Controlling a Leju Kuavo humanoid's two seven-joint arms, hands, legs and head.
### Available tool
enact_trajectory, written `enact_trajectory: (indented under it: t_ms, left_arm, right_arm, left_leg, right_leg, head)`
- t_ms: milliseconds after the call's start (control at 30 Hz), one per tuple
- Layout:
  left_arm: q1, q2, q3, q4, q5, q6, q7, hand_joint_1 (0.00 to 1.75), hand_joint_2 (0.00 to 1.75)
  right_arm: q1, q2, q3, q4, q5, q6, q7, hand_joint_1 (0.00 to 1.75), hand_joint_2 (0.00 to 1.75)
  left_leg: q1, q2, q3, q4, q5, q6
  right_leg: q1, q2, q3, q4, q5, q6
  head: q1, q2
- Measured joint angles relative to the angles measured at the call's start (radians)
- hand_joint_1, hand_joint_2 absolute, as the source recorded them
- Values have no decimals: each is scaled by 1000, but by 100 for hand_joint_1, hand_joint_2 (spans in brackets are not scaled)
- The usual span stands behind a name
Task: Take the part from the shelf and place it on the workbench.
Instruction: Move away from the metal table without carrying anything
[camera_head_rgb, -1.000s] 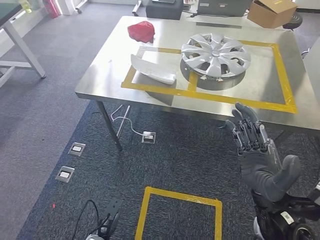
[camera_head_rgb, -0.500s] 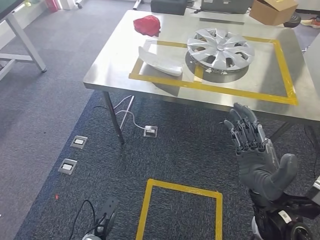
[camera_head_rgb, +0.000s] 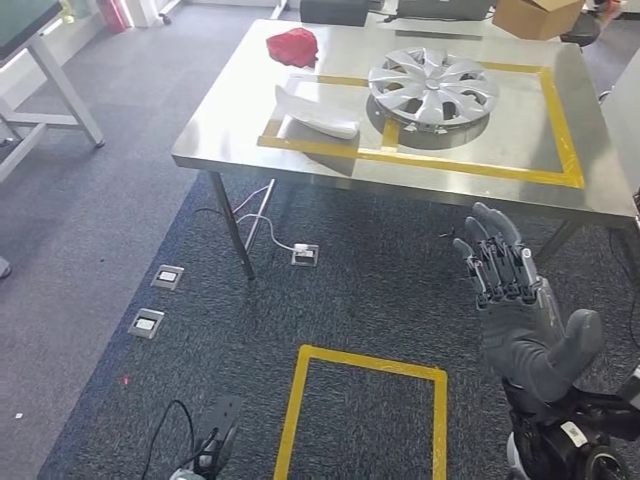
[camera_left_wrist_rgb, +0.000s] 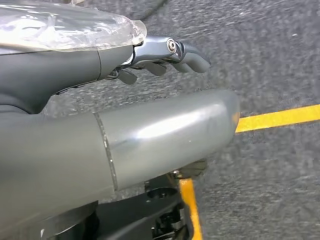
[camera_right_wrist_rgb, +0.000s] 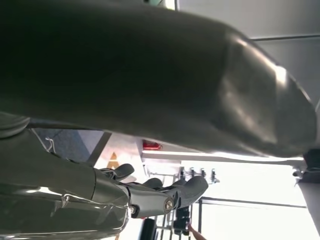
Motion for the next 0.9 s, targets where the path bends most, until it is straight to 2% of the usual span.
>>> enact_trajectory:
  t_ms: [67, 100, 133, 167, 200, 233, 267, 300, 333, 367, 433, 533, 600, 700, 733, 767, 800, 833, 867, 900]
  left_arm:
    - [1, 0, 0, 0, 0, 0, 0, 0, 0]
    - [1, 0, 0, 0, 0, 0, 0, 0, 0]
    - [2, 0, 0, 0, 0, 0, 0, 0, 0]
    - [3, 0, 0, 0, 1, 0, 0, 0, 0]
    - [3, 0, 0, 0, 2, 0, 0, 0, 0]
    - [3, 1, 0, 0, 2, 0, 0, 0, 0]
    - [3, 1, 0, 0, 3, 0, 0, 0, 0]
    - [2, 1, 0, 0, 4, 1, 0, 0, 0]
    - [2, 2, 0, 0, 6, 2, -1, 0, 0]
    - [2, 2, 0, 0, 7, 4, -2, 0, 0]
    - [4, 1, 0, 0, 9, 6, -3, 0, 0]
    - [6, 1, 0, 0, 10, 6, -3, 0, 0]
    - [6, 1, 0, 0, 10, 6, -3, 0, 0]
    - [6, 1, 0, 0, 10, 6, -3, 0, 0]
    - [6, 1, 0, 0, 10, 6, -3, 0, 0]
    - [6, 1, 0, 0, 8, 6, -2, 0, 0]
    - [6, 0, 0, 0, 5, 5, 0, 0, 0]
    - [5, 0, 0, 0, 2, 3, 2, 0, 0]
    - [5, -1, 0, 0, -1, 1, 5, 0, 0]
    - [4, -1, 0, 0, -3, -1, 7, 0, 0]
  right_arm:
    - [0, 1, 0, 1, 0, 0, -1, 0, 0]
    - [1, 2, 1, 1, 0, 0, -1, 0, 0]
    - [1, 2, 1, 2, 0, 0, -1, 0, 0]
    - [1, 2, 1, 3, 0, 0, -1, 0, 0]
    - [1, 3, 1, 4, 0, 0, -1, 0, 0]
    - [1, 4, 1, 5, 0, 0, -1, 0, 0]
    - [1, 5, 1, 6, -1, 0, -1, 0, 0]
    - [0, 6, 1, 7, -1, 0, -1, 0, 0]
    - [-1, 7, 1, 8, -1, 0, -1, 0, 0]
    - [-3, 7, 1, 8, -1, 0, -2, 0, 0]
    - [-5, 8, 2, 9, -2, 1, -2, 0, 0]
    - [-4, 8, 1, 10, -2, 0, -2, 0, 0]
    - [-4, 8, 1, 10, -2, 0, -3, 0, 0]
    - [-4, 8, 1, 10, -2, 0, -3, 0, 0]
    - [-4, 8, 1, 10, -2, 0, -3, 0, 0]
    - [-4, 8, 1, 11, -2, 0, -4, 0, 0]
    - [-2, 8, 1, 13, -2, -1, -6, 0, 0]
    - [-1, 8, 0, 15, -2, -2, -8, 0, 0]
    - [1, 8, -2, 17, -2, -4, -11, 0, 0]
    - [1, 8, -3, 18, -2, -5, -14, 0, 0]
  left_leg:
    - [2, 1, -46, 129, -96, -5]
    - [2, 1, -64, 193, -128, -7]
    - [2, 0, -70, 236, -137, -8]
    - [2, 0, -61, 248, -127, -9]
    - [2, 1, -35, 225, -100, -7]
    - [2, 1, 7, 171, -72, -3]
    - [0, 1, 58, 100, -58, 2]
    - [-2, 0, 103, 29, -54, 8]
    - [-4, 0, 134, -22, -57, 14]
    - [-7, 0, 149, -50, -63, 19]
    - [-6, 1, 146, -60, -55, 32]
    - [0, 4, 133, -66, -38, 47]
    - [0, 5, 129, -66, -34, 50]
    - [0, 5, 129, -66, -34, 50]
    - [0, 5, 126, -66, -32, 51]
    - [0, 5, 119, -66, -27, 52]
    - [0, 6, 103, -64, -16, 51]
    - [1, 6, 86, -61, -3, 48]
    - [1, 5, 70, -58, 9, 43]
    - [1, 5, 58, -56, 20, 36]
  right_leg:
    - [0, -2, -24, 1, 18, -9]
    - [1, -3, -37, 3, 26, -10]
    - [2, -3, -50, 5, 34, -11]
    - [3, -4, -63, 8, 41, -10]
    - [4, -4, -76, 12, 47, -9]
    - [4, -3, -87, 16, 53, -7]
    - [5, -3, -97, 21, 58, -4]
    - [7, -3, -104, 26, 63, -1]
    - [8, -4, -107, 29, 68, 4]
    - [9, -4, -109, 30, 73, 10]
    - [8, -3, -112, 33, 78, 21]
    - [5, 1, -132, 82, 25, 34]
    - [5, 2, -140, 105, 2, 36]
    - [5, 2, -143, 111, -3, 36]
    - [4, 2, -149, 131, -18, 38]
    - [3, 2, -166, 183, -49, 40]
    - [0, 2, -154, 209, -56, 43]
    - [-2, 2, -124, 204, -54, 44]
    - [-3, 2, -78, 166, -48, 44]
    - [-2, 3, -21, 92, -24, 41]
  head:
    - [-5, 0]
    - [-6, 0]
    - [-6, 0]
    - [-6, 0]
    - [-7, 0]
    - [-7, 0]
    - [-8, 0]
    - [-9, 0]
    - [-10, 0]
    - [-10, 0]
    - [-8, 0]
    - [-4, 0]
    - [-2, 0]
    - [-1, 0]
    - [0, 0]
    - [1, 0]
    - [2, 0]
    - [3, 0]
    - [4, 0]
    - [3, 0]
